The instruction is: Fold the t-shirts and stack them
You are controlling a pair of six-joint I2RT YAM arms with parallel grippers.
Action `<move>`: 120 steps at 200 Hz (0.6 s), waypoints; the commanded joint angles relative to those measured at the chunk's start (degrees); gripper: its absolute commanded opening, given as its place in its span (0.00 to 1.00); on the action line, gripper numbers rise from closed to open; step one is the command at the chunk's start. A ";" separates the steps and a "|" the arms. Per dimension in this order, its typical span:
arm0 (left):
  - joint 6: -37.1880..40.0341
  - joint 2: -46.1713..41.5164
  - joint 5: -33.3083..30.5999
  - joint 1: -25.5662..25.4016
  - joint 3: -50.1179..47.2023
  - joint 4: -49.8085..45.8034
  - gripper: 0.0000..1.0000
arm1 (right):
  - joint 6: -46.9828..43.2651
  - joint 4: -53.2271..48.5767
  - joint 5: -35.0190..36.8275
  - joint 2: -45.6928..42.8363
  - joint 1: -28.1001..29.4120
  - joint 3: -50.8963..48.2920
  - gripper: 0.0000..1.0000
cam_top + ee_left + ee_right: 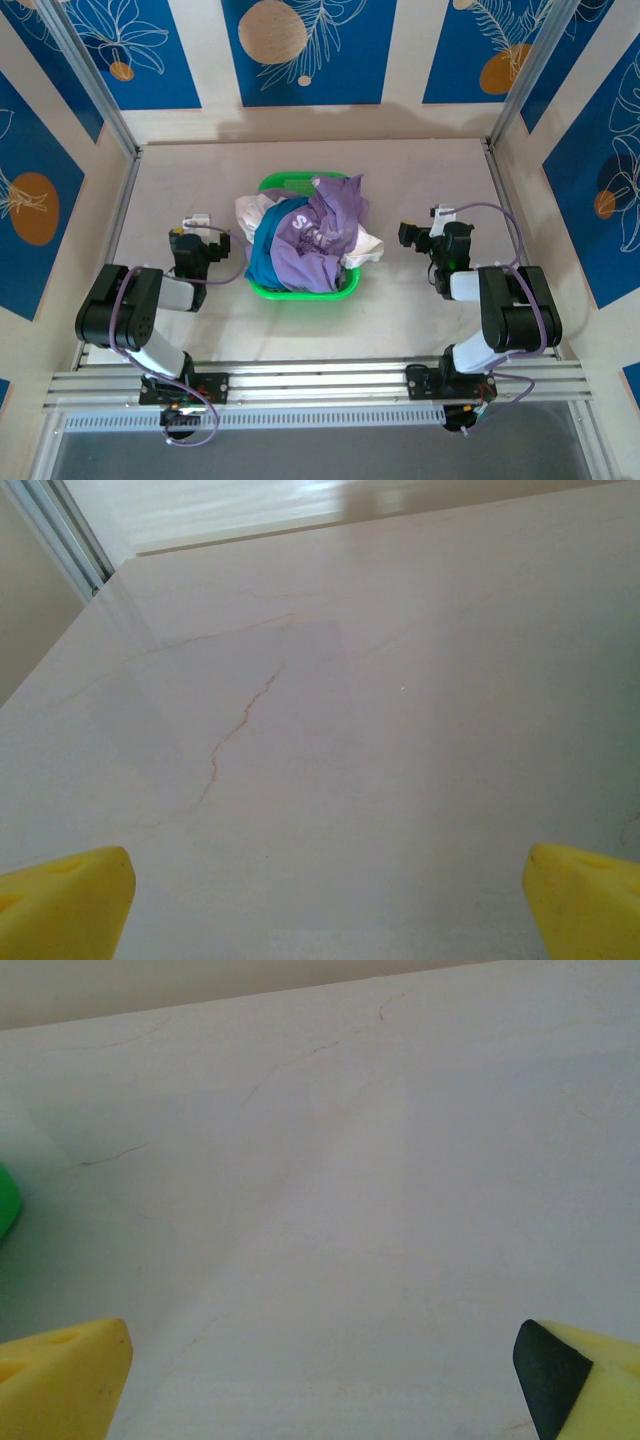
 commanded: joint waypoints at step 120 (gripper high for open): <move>-1.11 -5.10 -0.99 0.45 0.51 -2.56 0.99 | 0.05 -12.54 3.78 -11.31 -0.33 2.31 0.99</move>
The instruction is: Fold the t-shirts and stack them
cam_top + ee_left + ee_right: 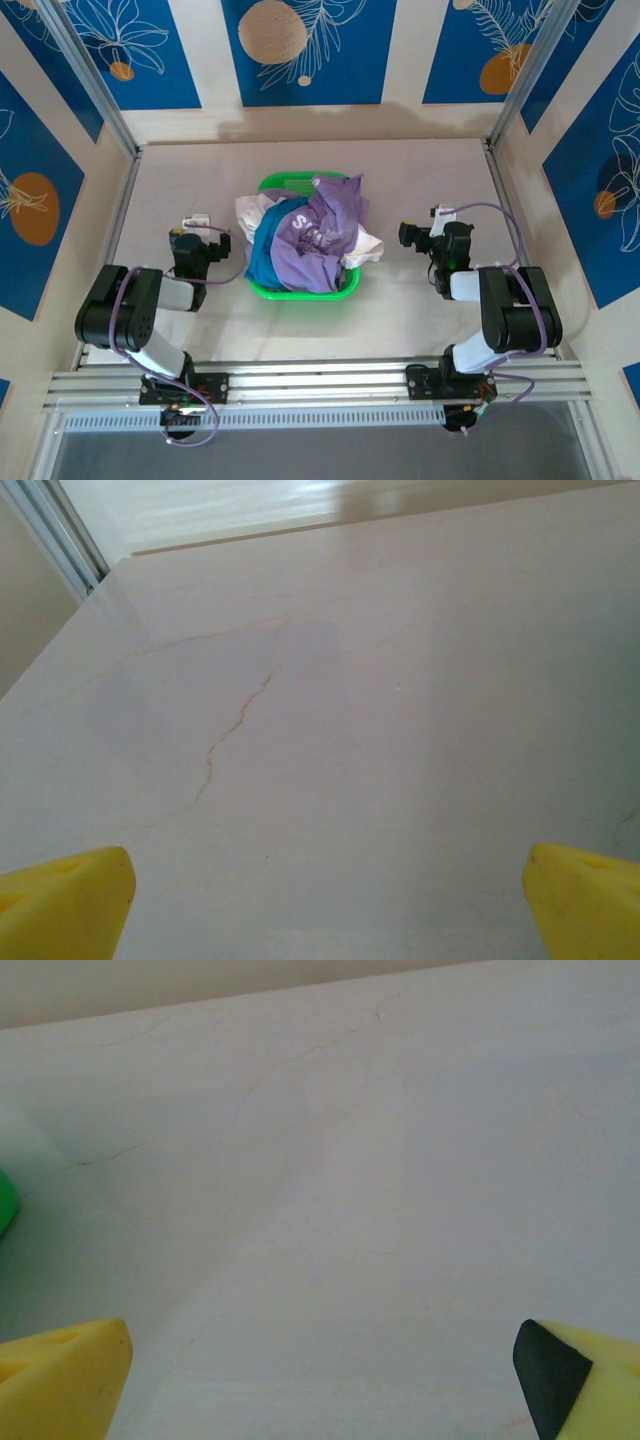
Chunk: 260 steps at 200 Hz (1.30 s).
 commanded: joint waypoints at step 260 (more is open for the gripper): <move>-35.42 -7.21 32.48 -18.53 31.01 -66.19 0.99 | 22.77 -92.17 -21.31 -21.68 6.13 40.87 0.99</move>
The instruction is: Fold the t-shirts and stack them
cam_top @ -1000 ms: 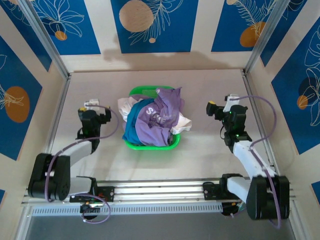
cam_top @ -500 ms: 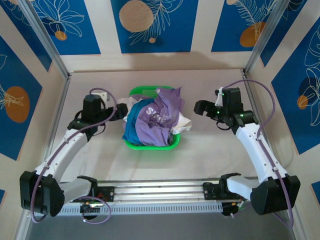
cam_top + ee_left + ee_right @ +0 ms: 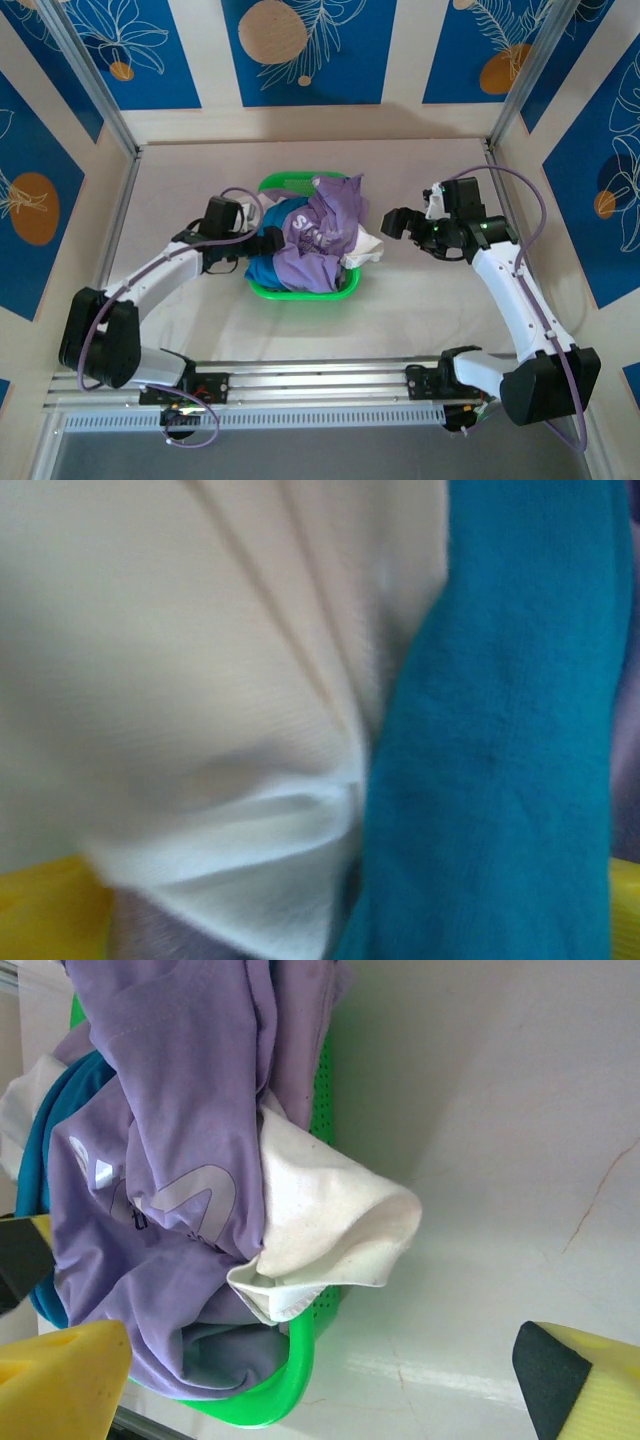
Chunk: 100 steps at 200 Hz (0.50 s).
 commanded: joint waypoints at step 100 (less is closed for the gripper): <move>-5.62 19.33 3.60 -12.74 17.26 12.32 0.99 | 2.30 -10.27 -0.56 1.15 -2.57 7.37 0.99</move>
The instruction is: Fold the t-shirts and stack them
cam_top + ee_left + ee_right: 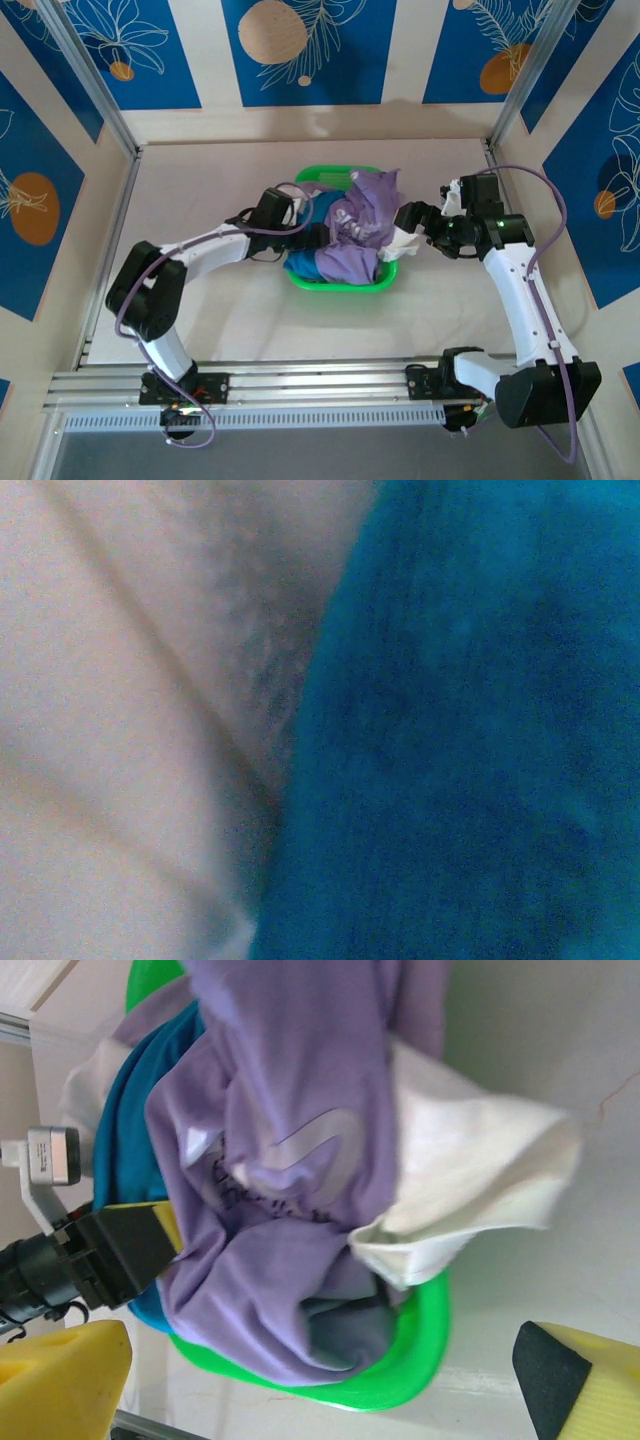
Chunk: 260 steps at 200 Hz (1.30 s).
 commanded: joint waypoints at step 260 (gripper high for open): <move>-0.87 -26.77 -0.38 11.52 -16.66 -10.81 0.99 | -6.88 -5.71 23.85 41.97 -0.93 17.82 0.99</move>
